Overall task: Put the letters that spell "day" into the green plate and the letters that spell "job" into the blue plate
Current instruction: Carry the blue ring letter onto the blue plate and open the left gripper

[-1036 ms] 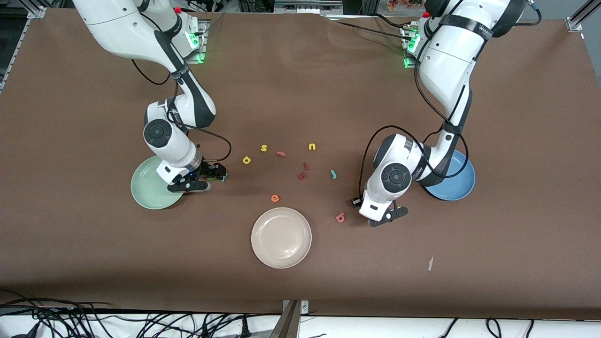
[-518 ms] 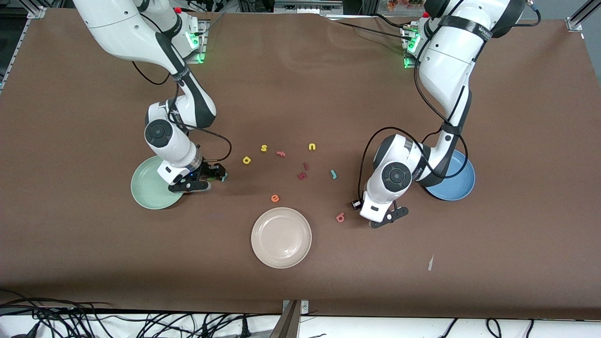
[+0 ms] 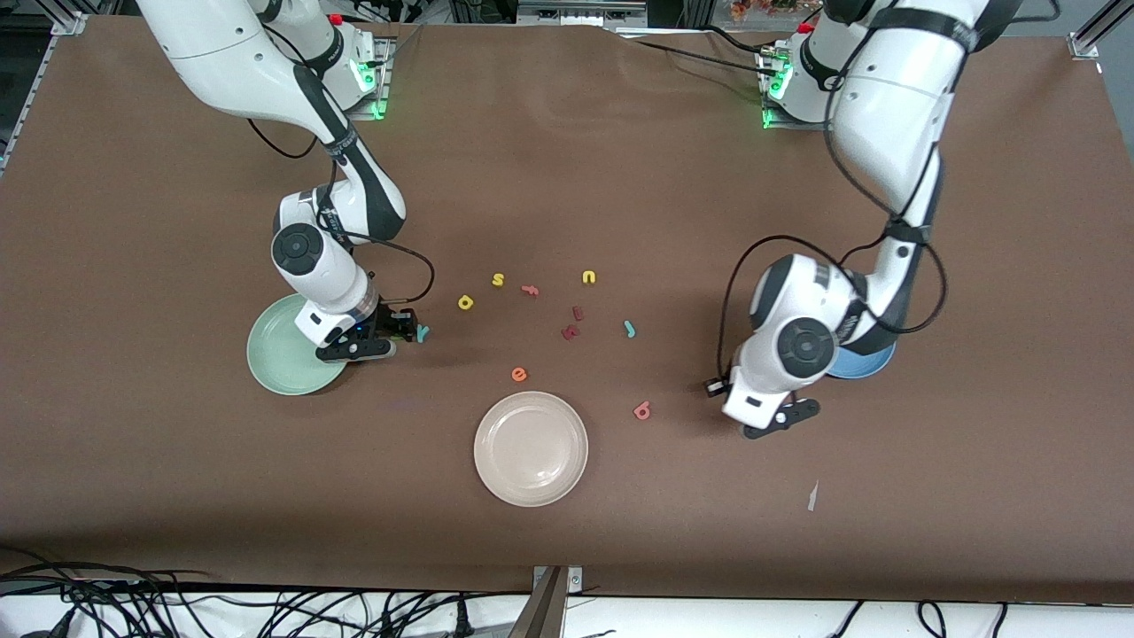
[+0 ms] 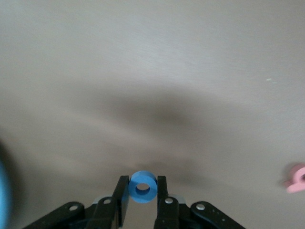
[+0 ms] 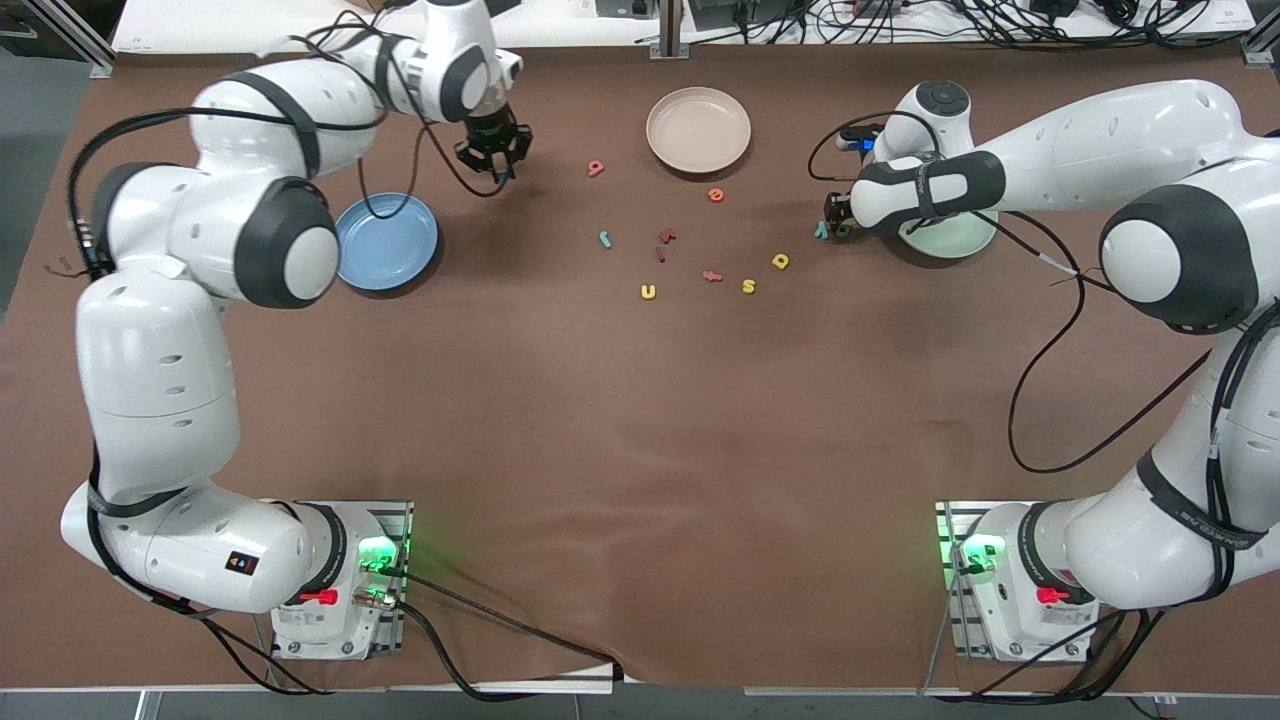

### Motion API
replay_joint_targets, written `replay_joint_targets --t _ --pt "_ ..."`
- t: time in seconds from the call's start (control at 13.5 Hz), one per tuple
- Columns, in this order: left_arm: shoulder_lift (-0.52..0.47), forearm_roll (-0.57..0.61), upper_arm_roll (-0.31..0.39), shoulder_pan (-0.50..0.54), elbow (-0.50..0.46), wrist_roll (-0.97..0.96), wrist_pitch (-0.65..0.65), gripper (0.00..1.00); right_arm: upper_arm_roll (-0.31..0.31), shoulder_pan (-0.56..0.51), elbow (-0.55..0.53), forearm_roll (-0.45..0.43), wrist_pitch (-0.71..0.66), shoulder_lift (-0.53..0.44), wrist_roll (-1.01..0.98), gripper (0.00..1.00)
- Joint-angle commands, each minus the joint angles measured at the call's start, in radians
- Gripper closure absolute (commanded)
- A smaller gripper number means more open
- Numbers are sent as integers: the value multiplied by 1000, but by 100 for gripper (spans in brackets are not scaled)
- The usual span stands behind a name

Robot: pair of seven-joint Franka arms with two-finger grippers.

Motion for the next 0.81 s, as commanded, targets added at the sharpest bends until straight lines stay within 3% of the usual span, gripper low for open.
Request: replay_joint_targets --t 0.0,0.3,0.67,0.74 --pt "-217 30 -13 76 -330 159 130 96 2 -2 -17 1 22 -6 -13 40" --pt "-315 37 -11 136 -556 277 297 96 2 -2 -17 1 22 -7 -11 54" --pt "-345 240 -11 202 -660 361 293 92 2 0 -17 1 22 -7 -11 70" --pt "-342 245 -13 202 -662 365 282 72 2 0 -17 1 22 -7 -11 73"
